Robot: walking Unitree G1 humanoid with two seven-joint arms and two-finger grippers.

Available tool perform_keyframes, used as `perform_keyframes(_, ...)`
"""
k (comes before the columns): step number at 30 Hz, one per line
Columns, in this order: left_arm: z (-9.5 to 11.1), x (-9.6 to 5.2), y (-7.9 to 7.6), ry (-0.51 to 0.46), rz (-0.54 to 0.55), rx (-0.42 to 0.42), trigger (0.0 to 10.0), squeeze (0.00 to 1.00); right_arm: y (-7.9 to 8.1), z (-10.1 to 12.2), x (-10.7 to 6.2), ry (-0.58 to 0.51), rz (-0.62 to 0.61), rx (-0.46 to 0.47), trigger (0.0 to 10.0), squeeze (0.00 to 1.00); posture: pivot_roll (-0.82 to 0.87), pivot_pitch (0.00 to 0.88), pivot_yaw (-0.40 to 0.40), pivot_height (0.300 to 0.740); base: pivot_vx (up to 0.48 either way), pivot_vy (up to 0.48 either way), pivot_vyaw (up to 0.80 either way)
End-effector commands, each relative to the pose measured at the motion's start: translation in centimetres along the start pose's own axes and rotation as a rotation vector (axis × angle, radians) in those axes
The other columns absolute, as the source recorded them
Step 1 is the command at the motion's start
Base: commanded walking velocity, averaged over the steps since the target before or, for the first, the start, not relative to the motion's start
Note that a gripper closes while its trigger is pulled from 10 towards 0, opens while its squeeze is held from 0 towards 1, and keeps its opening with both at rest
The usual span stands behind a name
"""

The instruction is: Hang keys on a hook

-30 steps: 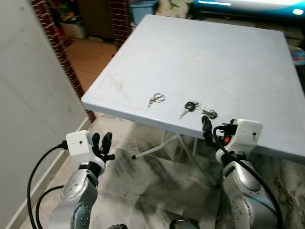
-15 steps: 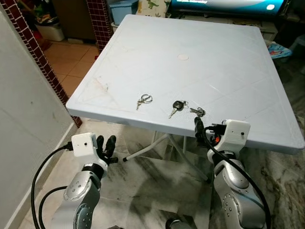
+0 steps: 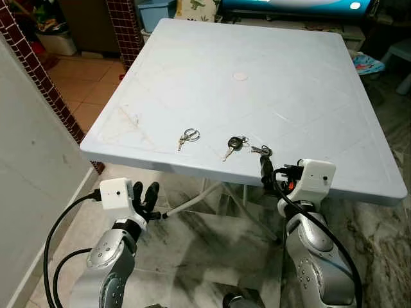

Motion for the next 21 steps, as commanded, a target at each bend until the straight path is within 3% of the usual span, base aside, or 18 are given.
perform_keyframes(1, -0.1, -0.2, 0.6, 0.012, 0.019, -0.013, 10.0, 0.0, 0.2, -0.3, 0.1, 0.029, 0.0, 0.001, 10.0, 0.0, -0.05, 0.131, 0.029, 0.74, 0.0, 0.0, 0.0)
perform_keyframes(3, -0.1, -0.1, 0.6, 0.015, 0.017, -0.02, 10.0, 0.0, 0.3, -0.1, 0.1, 0.019, 0.024, 0.043, 10.0, 0.0, -0.05, 0.131, 0.03, 0.74, 0.0, 0.0, 0.0)
perform_keyframes(7, -0.3, 0.2, 0.3, 0.036, -0.009, -0.02, 10.0, 0.0, 0.0, -0.4, 0.3, 0.039, 0.009, -0.018, 10.0, 0.0, -0.05, 0.141, 0.029, 0.74, 0.0, 0.0, 0.0)
perform_keyframes(9, -1.3, 0.3, -0.5, 0.111, -0.08, -0.027, 10.0, 0.0, -0.2, -1.1, 0.8, 0.096, -0.006, -0.032, 10.0, 0.0, -0.05, 0.136, 0.029, 0.74, 0.0, 0.0, 0.0)
perform_keyframes(12, -1.8, 0.2, -1.5, 0.157, -0.164, -0.006, 10.0, 0.0, -0.4, -1.0, 1.2, 0.094, -0.007, -0.069, 10.0, 0.0, -0.05, 0.137, 0.031, 0.74, 0.0, 0.0, 0.0)
perform_keyframes(21, -1.8, 0.4, -1.6, 0.168, -0.169, 0.0, 10.0, 0.0, -0.8, -0.4, 1.3, 0.064, 0.0, -0.077, 10.0, 0.0, -0.05, 0.136, 0.032, 0.74, 0.0, 0.0, 0.0)
Point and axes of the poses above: a point about 5 cm out from each wrist's last joint towards the gripper, its own x axis pointing out of the wrist towards the gripper, its own z axis along the axis of the wrist's last joint, y = z × x, the point moved 3 cm from there along x, pointing out of the wrist towards the gripper, and after that the axes turned 13 degrees about -x, right-handed, at the moved point
